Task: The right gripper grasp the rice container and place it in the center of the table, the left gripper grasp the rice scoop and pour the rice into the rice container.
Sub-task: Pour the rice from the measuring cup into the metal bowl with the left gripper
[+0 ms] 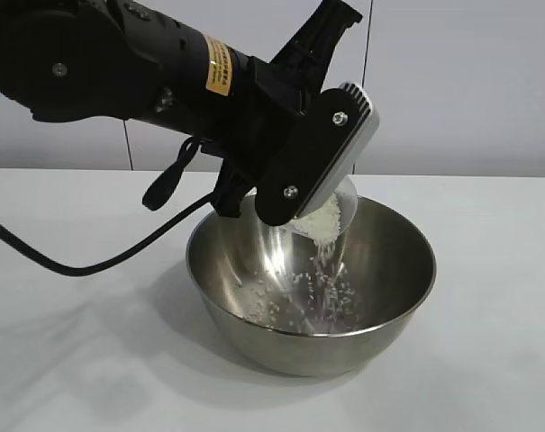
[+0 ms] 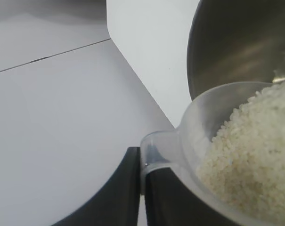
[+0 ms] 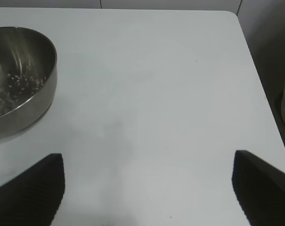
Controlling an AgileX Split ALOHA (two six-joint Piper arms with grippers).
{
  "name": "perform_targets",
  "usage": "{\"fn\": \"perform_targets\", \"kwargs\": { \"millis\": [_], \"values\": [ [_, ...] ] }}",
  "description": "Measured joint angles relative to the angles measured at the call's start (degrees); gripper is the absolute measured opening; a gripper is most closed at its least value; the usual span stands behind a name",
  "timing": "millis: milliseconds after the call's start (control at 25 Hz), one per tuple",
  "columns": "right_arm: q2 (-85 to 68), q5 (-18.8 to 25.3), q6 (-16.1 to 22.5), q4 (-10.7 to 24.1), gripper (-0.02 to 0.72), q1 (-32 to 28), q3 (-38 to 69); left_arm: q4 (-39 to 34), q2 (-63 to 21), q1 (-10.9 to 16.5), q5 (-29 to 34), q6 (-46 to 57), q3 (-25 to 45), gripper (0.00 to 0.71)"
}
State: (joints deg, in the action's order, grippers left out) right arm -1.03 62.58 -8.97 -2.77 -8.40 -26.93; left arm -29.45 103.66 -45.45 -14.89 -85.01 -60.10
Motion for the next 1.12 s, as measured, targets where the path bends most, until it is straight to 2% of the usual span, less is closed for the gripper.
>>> {"fn": "perform_targets", "kwargs": {
  "millis": [280, 520, 1120],
  "values": [
    [0.0, 0.0, 0.0, 0.0, 0.662, 0.0, 0.0, -4.24, 0.0, 0.06, 0.0, -10.18, 0.0, 0.009],
    [0.0, 0.0, 0.0, 0.0, 0.662, 0.0, 0.0, -4.43, 0.0, 0.06, 0.0, -26.04, 0.0, 0.009],
    [0.0, 0.0, 0.0, 0.0, 0.662, 0.0, 0.0, -4.43, 0.0, 0.06, 3.71, -44.91, 0.0, 0.009]
  ]
}}
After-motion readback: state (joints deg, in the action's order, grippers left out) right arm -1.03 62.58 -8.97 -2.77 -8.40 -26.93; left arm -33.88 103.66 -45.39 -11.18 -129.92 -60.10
